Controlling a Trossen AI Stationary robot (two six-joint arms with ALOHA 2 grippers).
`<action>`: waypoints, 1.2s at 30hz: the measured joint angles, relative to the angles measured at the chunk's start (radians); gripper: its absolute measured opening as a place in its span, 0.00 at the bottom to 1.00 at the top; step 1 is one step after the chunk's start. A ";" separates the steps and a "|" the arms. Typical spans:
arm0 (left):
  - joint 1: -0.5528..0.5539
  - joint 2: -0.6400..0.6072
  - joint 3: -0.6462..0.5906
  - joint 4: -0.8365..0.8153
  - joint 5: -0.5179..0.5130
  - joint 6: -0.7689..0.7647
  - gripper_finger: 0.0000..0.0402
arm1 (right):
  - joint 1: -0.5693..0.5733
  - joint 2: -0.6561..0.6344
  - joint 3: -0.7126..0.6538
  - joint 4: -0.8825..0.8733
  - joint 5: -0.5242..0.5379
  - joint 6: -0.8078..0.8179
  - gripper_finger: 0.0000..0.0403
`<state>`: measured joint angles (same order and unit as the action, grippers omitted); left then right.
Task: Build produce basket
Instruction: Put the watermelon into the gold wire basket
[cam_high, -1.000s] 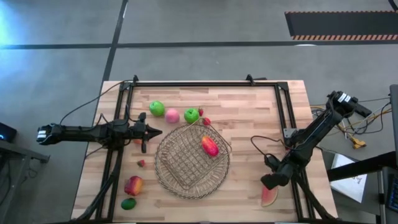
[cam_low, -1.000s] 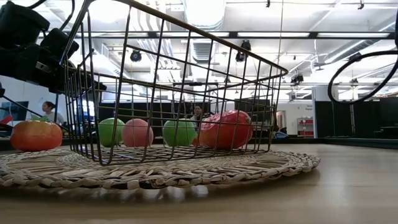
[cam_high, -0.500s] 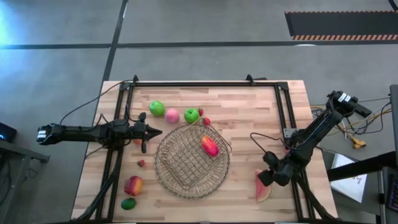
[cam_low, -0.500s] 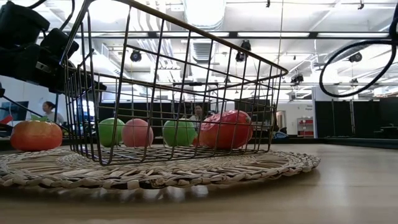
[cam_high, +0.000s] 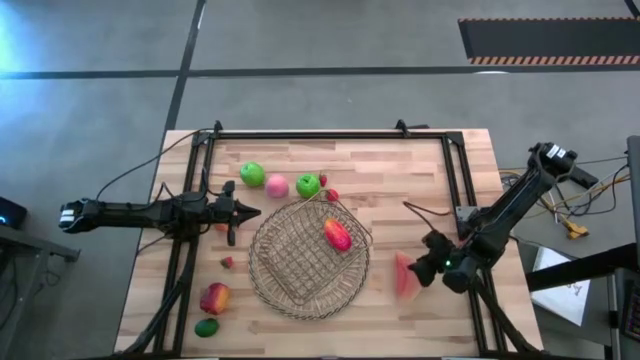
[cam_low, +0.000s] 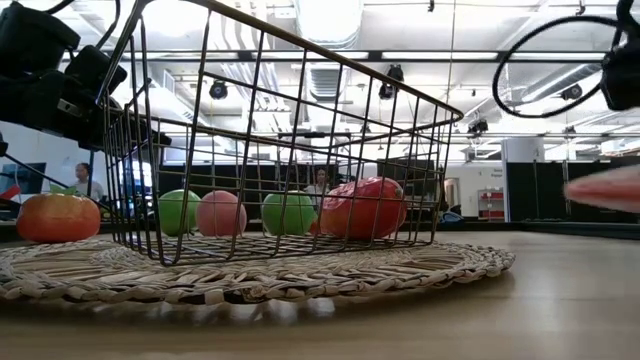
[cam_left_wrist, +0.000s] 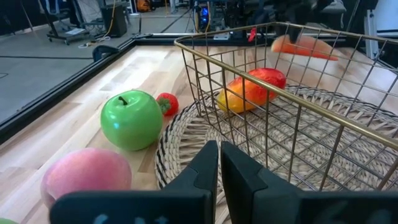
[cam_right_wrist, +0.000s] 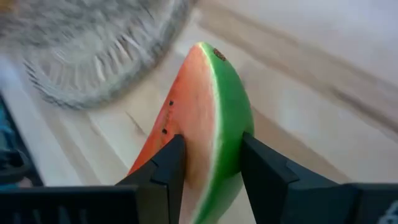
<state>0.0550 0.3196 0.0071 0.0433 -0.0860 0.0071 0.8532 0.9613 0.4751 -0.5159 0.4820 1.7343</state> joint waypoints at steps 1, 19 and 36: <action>0.000 -0.001 0.000 0.000 0.000 0.000 0.01 | 0.000 -0.013 0.000 0.004 0.026 -0.011 0.30; 0.000 0.000 0.000 0.000 0.000 0.000 0.01 | -0.120 -0.089 0.177 0.578 0.380 -0.952 0.30; 0.000 0.001 0.000 0.000 0.000 0.000 0.01 | -0.765 0.569 0.668 0.597 -0.657 -1.182 0.30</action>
<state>0.0550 0.3202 0.0071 0.0433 -0.0861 0.0073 0.0882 1.5303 1.1429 0.0810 -0.1751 0.5527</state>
